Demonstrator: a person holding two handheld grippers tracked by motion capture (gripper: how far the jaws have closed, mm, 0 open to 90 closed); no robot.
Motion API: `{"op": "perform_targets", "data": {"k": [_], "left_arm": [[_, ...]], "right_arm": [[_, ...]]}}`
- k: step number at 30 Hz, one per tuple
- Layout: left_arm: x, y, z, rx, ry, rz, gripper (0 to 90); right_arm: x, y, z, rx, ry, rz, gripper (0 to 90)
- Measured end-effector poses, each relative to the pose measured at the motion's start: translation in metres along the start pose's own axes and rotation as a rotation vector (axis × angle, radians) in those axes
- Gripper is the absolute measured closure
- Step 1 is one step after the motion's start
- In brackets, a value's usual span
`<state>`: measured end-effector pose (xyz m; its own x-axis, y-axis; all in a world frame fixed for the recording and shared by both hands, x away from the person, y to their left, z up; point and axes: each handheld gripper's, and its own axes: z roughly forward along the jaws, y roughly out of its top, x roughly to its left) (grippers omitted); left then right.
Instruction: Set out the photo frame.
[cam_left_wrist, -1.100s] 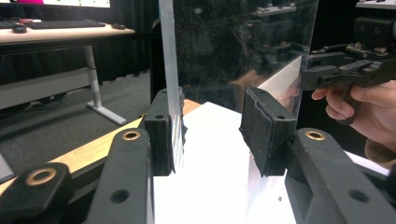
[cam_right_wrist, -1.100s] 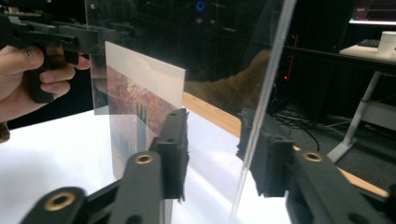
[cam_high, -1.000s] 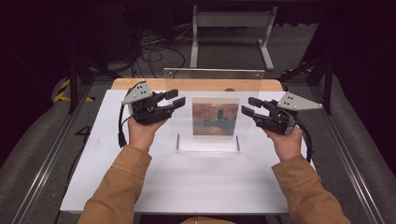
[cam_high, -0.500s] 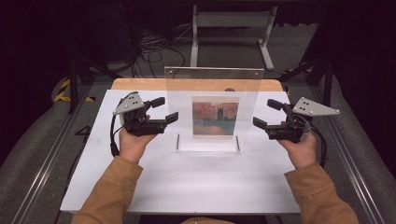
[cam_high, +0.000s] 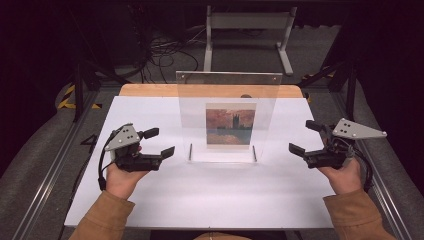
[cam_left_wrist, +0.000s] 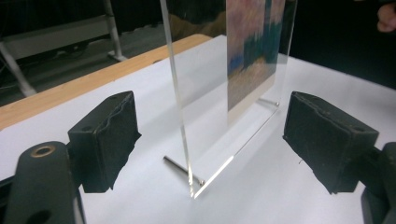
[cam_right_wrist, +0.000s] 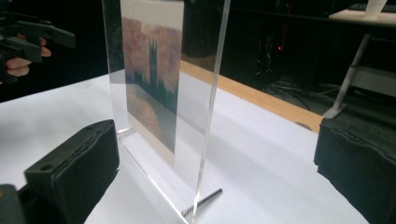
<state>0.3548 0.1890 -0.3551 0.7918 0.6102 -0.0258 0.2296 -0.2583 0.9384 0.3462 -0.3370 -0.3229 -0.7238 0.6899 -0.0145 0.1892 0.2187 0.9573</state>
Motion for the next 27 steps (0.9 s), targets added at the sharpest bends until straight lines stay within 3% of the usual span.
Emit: {"op": "perform_targets", "data": {"k": [3, 10, 15, 23, 27], "left_arm": [[0.001, -0.009, -0.006, 0.016, 0.025, 0.014, 17.5], [0.009, -0.031, -0.011, 0.019, 0.045, -0.030, 17.3], [0.010, -0.047, -0.011, 0.020, 0.062, -0.037, 17.4], [0.007, -0.071, -0.004, 0.033, 0.087, -0.038, 17.6], [0.007, -0.079, 0.004, 0.049, 0.097, -0.028, 17.9]], "right_arm": [[-0.002, -0.007, -0.003, 0.015, 0.001, 0.011, 0.0], [-0.002, -0.026, -0.007, 0.041, 0.002, 0.040, 0.0], [-0.004, -0.047, -0.009, 0.041, 0.002, 0.056, 0.0], [-0.008, -0.081, -0.002, 0.050, -0.008, 0.093, 0.0], [-0.013, -0.098, 0.006, 0.087, -0.014, 0.106, 0.0]]}}
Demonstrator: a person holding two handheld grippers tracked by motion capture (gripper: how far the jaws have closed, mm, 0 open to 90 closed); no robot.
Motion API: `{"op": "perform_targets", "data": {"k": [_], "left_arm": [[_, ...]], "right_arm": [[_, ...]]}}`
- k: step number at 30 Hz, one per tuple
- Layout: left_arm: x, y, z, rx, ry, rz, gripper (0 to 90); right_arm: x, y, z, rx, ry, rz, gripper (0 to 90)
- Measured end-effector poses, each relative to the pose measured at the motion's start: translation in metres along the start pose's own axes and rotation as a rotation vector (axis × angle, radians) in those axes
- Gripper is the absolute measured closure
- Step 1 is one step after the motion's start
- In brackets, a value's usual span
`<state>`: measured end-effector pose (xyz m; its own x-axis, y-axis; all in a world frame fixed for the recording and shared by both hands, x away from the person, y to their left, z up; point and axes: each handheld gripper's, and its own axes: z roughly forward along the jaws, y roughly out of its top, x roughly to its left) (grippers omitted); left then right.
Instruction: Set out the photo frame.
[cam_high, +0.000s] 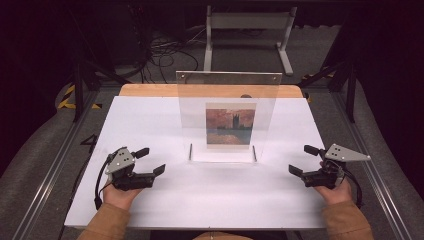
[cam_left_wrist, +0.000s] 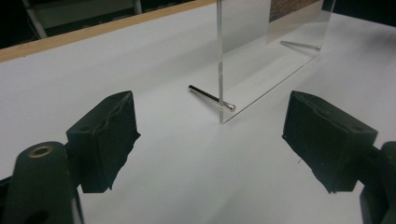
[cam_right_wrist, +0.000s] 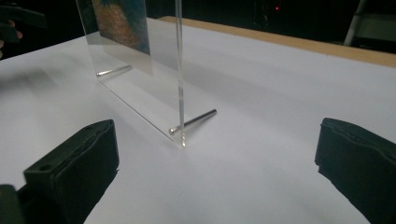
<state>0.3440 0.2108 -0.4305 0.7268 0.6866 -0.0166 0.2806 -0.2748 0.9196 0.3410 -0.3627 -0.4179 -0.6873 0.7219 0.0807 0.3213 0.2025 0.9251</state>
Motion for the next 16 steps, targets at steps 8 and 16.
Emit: {"op": "perform_targets", "data": {"k": [8, 16], "left_arm": [[0.0045, -0.0063, 0.0045, 0.021, -0.016, -0.018, 16.4], [0.0090, -0.0069, 0.0011, 0.002, -0.047, -0.073, 16.1]], "right_arm": [[-0.0039, -0.0102, 0.0071, 0.034, -0.024, 0.017, 0.0], [-0.0012, -0.0082, 0.0077, 0.014, -0.027, 0.001, 0.0]]}}
